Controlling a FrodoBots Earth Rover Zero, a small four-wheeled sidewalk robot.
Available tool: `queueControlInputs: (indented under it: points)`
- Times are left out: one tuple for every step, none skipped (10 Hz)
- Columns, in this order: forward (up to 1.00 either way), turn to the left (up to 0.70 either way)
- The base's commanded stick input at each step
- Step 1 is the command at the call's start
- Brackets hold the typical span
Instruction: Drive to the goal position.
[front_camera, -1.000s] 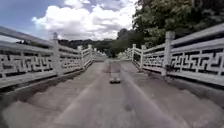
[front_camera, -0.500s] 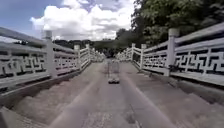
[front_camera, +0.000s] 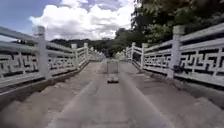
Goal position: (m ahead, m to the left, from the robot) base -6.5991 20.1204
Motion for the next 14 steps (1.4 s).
queueControlInputs:
  points:
    - [0.45,0.00]
    - [0.45,0.00]
    - [0.45,0.00]
    - [0.45,0.00]
    - [0.45,0.00]
    - [0.45,0.00]
    - [0.45,0.00]
    - [0.45,0.00]
    - [0.45,0.00]
    - [0.45,0.00]
    - [0.45,0.00]
    - [0.45,0.00]
    - [0.45,0.00]
    - [0.45,0.00]
